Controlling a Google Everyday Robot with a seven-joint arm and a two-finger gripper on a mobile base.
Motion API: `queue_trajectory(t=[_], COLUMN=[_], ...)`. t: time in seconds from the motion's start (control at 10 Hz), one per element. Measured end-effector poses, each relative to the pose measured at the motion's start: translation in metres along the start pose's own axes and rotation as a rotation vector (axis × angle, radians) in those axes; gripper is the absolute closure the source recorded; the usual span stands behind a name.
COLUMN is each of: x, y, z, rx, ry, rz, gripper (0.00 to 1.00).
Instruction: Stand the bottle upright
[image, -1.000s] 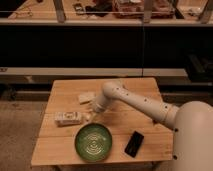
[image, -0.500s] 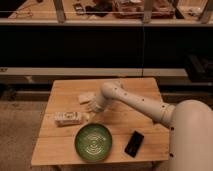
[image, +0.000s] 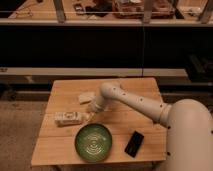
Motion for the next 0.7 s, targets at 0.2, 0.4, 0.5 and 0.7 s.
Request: queue_trajectory(t=[0.2, 0.4, 0.5, 0.7], x=[0.0022, 0.0033, 0.0038, -0.0011], y=[-0.0004, -0.0010, -0.0012, -0.0072], z=[0.0026, 0.0044, 0.0049, -0.0031], rx=[-0.005, -0.009, -0.010, 0.005], ry=[0.002, 0.006, 0.008, 0.009], rz=[0.008, 0.012, 0.013, 0.007], gripper=[0.66, 0.66, 0.66, 0.66])
